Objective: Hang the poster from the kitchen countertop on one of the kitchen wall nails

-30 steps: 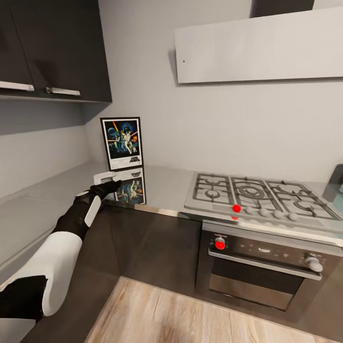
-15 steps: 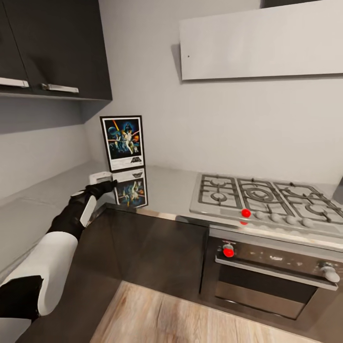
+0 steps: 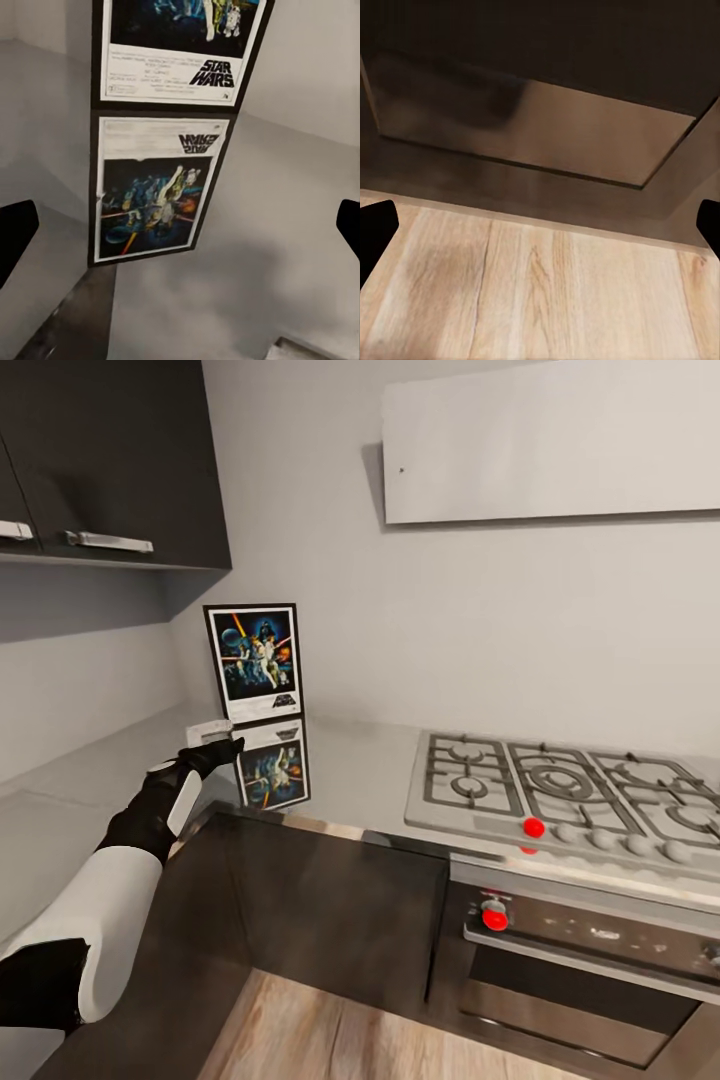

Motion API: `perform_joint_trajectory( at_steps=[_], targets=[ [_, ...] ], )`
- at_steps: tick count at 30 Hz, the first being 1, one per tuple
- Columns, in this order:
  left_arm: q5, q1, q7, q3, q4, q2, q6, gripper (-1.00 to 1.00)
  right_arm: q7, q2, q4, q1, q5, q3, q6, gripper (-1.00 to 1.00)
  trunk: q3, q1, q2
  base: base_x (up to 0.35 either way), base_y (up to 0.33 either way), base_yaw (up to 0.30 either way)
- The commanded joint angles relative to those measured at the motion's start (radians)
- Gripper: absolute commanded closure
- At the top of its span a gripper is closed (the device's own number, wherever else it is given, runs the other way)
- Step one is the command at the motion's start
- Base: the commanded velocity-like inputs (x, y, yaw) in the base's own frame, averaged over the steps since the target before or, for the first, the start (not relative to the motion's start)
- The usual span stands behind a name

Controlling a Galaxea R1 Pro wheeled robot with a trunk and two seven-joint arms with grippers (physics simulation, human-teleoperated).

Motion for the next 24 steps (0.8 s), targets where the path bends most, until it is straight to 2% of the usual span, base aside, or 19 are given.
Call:
perform_joint_trajectory(
  at_steps=[1,9,20,24],
  targets=[
    [0.01,0.0,0.0,0.001,-0.001,0.0,0.006,-1.0,-0.005,0.0,-0.001,0.0,0.002,0.001,-0.001,-1.0,-0.001,0.0,-0.001,0.058,0.001,0.0],
    [0.01,0.0,0.0,0.001,-0.001,0.0,0.006,-1.0,-0.005,0.0,-0.001,0.0,0.0,0.001,-0.001,-1.0,-0.001,0.0,-0.001,0.068,0.0,0.0],
    [0.01,0.0,0.0,0.001,0.0,0.0,0.007,-1.0,-0.005,0.0,-0.001,0.0,0.002,0.003,0.0,-1.0,-0.001,0.0,-0.001,0.292,0.062,-0.001],
    [0.01,0.0,0.0,0.001,0.0,0.0,0.007,-1.0,-0.005,0.0,0.0,0.0,0.002,0.003,0.001,-1.0,-0.001,0.0,-0.001,0.142,0.053,-0.168]
  ],
)
